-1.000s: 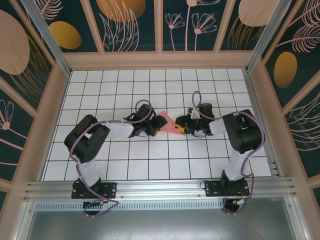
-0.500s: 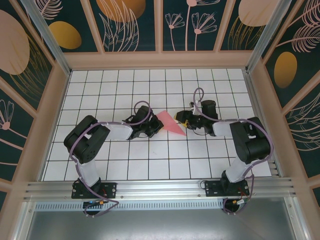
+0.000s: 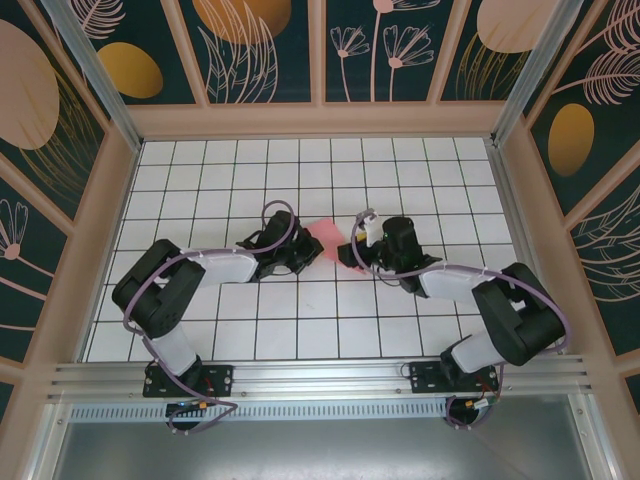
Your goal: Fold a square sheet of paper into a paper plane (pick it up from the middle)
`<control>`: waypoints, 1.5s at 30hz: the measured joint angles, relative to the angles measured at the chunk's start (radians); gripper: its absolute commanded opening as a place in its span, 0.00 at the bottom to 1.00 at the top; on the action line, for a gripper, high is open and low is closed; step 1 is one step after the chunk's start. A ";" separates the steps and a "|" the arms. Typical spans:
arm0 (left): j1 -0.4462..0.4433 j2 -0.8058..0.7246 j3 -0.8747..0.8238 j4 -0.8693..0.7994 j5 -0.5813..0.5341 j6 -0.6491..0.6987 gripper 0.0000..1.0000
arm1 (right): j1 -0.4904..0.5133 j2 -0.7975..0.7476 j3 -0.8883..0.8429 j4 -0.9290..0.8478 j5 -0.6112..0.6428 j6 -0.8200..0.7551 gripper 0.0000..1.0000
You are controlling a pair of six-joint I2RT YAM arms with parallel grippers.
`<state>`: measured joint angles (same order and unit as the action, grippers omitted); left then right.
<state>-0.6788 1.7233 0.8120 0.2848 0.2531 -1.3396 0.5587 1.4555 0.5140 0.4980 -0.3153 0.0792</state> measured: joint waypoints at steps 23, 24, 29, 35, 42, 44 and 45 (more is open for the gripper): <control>0.044 -0.018 0.055 -0.090 0.031 0.011 0.01 | 0.220 0.192 -0.074 0.296 0.300 -0.462 0.47; 0.045 -0.011 0.059 -0.091 0.032 0.012 0.01 | 0.222 0.205 -0.074 0.307 0.311 -0.469 0.47; 0.046 0.007 0.063 -0.108 0.032 0.014 0.02 | 0.222 0.267 -0.061 0.350 0.355 -0.496 0.39; 0.046 0.008 0.064 -0.111 0.032 0.015 0.02 | 0.222 0.311 -0.049 0.404 0.380 -0.504 0.37; 0.051 0.008 0.064 -0.114 0.035 0.019 0.07 | 0.222 0.324 -0.036 0.433 0.386 -0.526 0.19; 0.055 0.008 0.065 -0.117 0.035 0.024 0.13 | 0.222 0.324 -0.034 0.435 0.383 -0.526 0.15; 0.056 0.008 0.066 -0.118 0.035 0.029 0.16 | 0.222 0.324 -0.033 0.434 0.380 -0.526 0.13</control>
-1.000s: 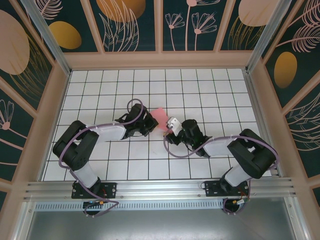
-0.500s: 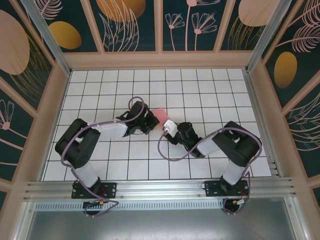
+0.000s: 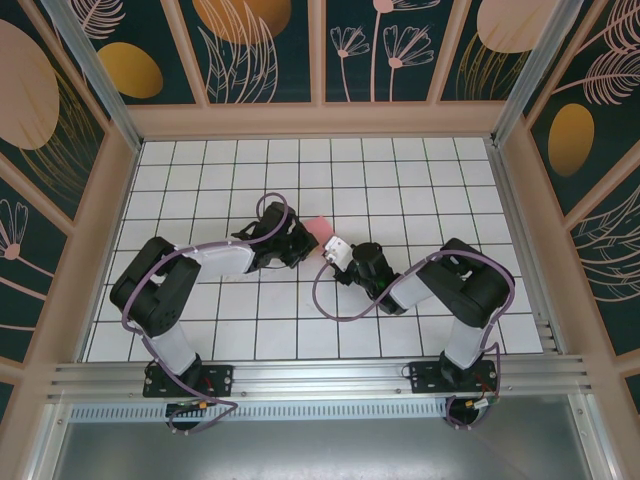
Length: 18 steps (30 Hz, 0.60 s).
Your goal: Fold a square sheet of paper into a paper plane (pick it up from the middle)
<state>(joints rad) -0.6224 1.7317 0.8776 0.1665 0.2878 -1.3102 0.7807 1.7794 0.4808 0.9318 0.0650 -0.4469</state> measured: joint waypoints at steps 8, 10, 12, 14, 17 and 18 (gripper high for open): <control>0.037 -0.035 0.029 -0.076 -0.031 0.063 0.41 | -0.003 -0.030 0.007 -0.085 -0.061 0.060 0.04; 0.046 -0.064 0.043 -0.098 -0.053 0.087 0.47 | -0.009 -0.051 0.008 -0.112 -0.091 0.090 0.03; 0.053 -0.100 0.047 -0.108 -0.074 0.104 0.50 | -0.018 -0.069 0.011 -0.137 -0.127 0.127 0.02; 0.058 -0.132 0.046 -0.116 -0.093 0.117 0.52 | -0.032 -0.075 0.020 -0.165 -0.169 0.175 0.01; 0.060 -0.171 0.023 -0.103 -0.113 0.130 0.53 | -0.053 -0.075 0.032 -0.200 -0.228 0.246 0.00; 0.060 -0.181 0.008 -0.096 -0.114 0.132 0.53 | -0.060 -0.075 0.038 -0.214 -0.246 0.267 0.00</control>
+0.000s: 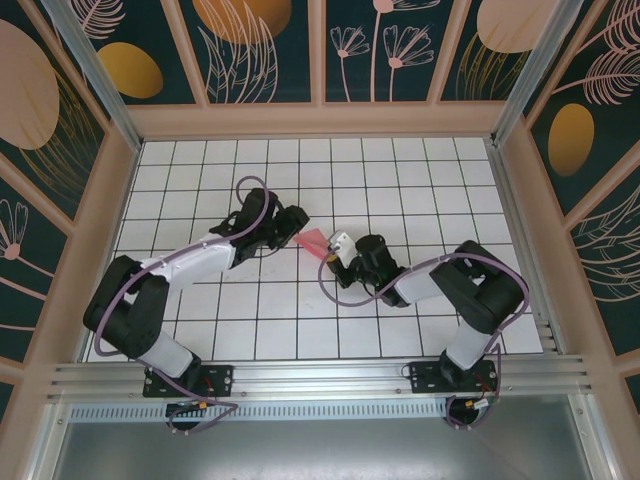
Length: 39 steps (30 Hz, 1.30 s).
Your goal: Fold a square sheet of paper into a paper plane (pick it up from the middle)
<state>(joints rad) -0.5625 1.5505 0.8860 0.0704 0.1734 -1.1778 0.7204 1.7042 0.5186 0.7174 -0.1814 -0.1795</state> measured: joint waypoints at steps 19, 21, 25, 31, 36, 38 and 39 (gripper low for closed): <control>-0.004 -0.027 -0.271 0.328 0.139 0.066 0.42 | -0.129 0.077 0.116 -0.148 -0.344 0.302 0.00; -0.010 -0.006 -0.271 0.357 0.151 0.065 0.39 | -0.139 0.090 0.130 -0.156 -0.364 0.322 0.00; -0.028 0.034 -0.271 0.406 0.172 0.063 0.36 | -0.164 0.117 0.152 -0.176 -0.423 0.364 0.00; -0.050 0.095 -0.266 0.459 0.195 0.063 0.31 | -0.179 0.125 0.158 -0.202 -0.486 0.406 0.00; -0.060 0.133 -0.249 0.480 0.203 0.063 0.29 | -0.224 0.129 0.158 -0.199 -0.530 0.455 0.00; -0.063 0.143 -0.246 0.488 0.208 0.063 0.28 | -0.232 0.129 0.158 -0.199 -0.547 0.470 0.00; -0.063 0.146 -0.245 0.495 0.210 0.063 0.27 | -0.234 0.129 0.158 -0.199 -0.557 0.478 0.00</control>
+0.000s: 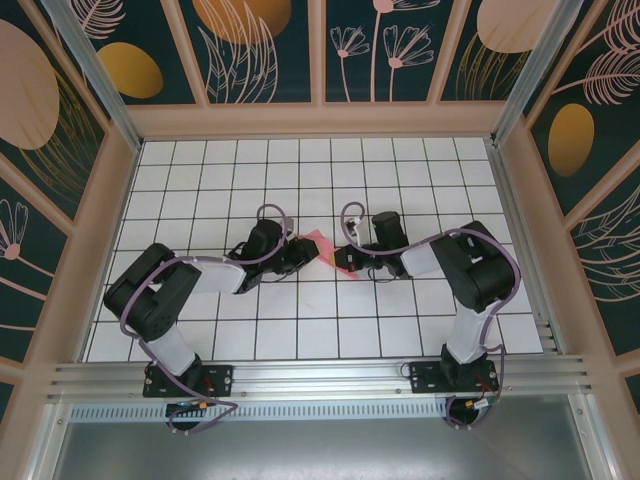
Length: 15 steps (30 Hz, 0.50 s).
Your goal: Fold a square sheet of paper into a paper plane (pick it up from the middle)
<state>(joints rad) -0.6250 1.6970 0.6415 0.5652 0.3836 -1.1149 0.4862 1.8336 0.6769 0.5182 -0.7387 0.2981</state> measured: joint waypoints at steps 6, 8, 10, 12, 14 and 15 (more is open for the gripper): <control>-0.007 0.039 0.019 0.034 0.002 0.000 0.26 | -0.003 0.000 0.000 0.000 -0.047 0.040 0.00; -0.010 0.053 0.022 0.038 0.003 0.000 0.25 | -0.008 0.002 0.000 0.001 -0.057 0.054 0.00; -0.011 0.066 0.026 0.039 0.006 0.000 0.25 | -0.014 0.012 0.000 0.001 -0.066 0.068 0.00; -0.011 0.074 0.027 0.041 0.006 0.000 0.24 | -0.019 0.026 0.000 0.000 -0.073 0.080 0.00; -0.011 0.077 0.028 0.041 0.006 0.000 0.24 | -0.020 0.039 0.001 -0.002 -0.075 0.087 0.00; -0.011 0.077 0.029 0.042 0.006 0.000 0.24 | -0.020 0.042 0.003 -0.002 -0.079 0.090 0.00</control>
<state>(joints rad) -0.6365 1.7744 0.6701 0.6067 0.3897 -1.1145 0.4660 1.8751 0.6800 0.5167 -0.8177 0.3882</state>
